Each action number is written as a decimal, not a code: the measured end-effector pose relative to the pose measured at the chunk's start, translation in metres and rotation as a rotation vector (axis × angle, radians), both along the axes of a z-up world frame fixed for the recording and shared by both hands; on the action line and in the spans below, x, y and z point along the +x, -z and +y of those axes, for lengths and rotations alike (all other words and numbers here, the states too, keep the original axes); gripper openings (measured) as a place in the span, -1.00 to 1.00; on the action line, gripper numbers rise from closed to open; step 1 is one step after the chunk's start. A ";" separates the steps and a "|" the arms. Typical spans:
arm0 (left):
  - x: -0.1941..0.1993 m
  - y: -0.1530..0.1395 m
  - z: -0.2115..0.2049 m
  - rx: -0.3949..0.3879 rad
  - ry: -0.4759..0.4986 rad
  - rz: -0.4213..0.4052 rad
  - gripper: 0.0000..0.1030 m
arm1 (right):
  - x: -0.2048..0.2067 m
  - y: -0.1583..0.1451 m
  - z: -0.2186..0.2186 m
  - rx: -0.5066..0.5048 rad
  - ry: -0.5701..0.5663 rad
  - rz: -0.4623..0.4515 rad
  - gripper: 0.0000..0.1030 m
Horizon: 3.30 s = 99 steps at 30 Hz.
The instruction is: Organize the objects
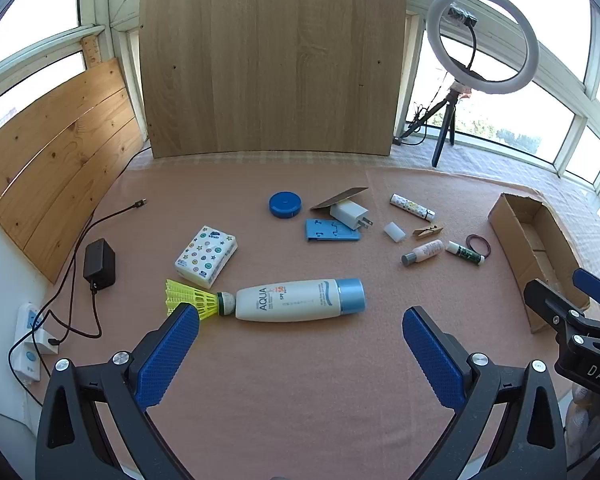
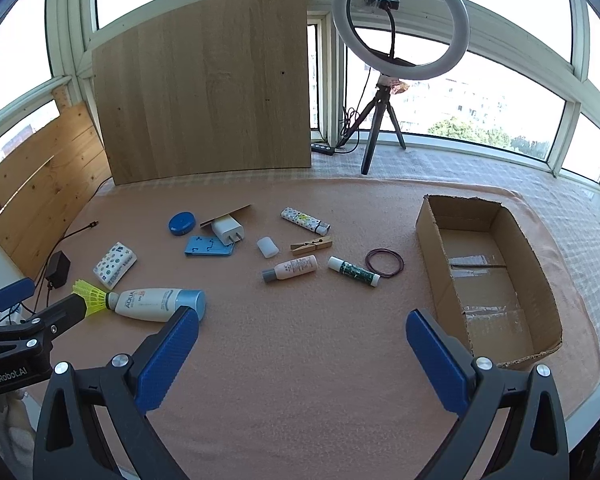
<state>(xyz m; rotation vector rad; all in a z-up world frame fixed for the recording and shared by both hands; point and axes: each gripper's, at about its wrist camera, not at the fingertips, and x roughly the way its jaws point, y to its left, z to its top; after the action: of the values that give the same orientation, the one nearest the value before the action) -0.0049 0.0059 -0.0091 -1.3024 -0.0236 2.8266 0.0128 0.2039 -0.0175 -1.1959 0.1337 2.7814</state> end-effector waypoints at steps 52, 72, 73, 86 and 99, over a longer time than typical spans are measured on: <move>-0.009 0.008 0.002 0.010 0.039 -0.018 1.00 | -0.008 0.007 0.002 -0.013 0.009 -0.037 0.99; -0.027 0.022 0.003 -0.014 0.077 -0.050 1.00 | -0.014 0.016 0.006 -0.016 0.018 -0.063 0.99; -0.029 0.024 0.003 -0.013 0.081 -0.055 1.00 | -0.014 0.016 0.006 -0.016 0.020 -0.065 0.99; -0.075 0.051 -0.012 -0.004 0.113 -0.110 1.00 | -0.013 0.028 0.009 -0.005 0.041 -0.101 0.99; -0.148 0.105 -0.012 0.046 0.184 -0.260 0.65 | -0.004 0.032 0.015 0.000 0.069 -0.112 0.99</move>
<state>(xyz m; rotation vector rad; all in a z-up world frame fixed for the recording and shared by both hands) -0.1533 -0.0064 -0.1145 -1.5645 0.0244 2.4762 0.0091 0.2190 -0.0497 -1.3172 0.1616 2.6487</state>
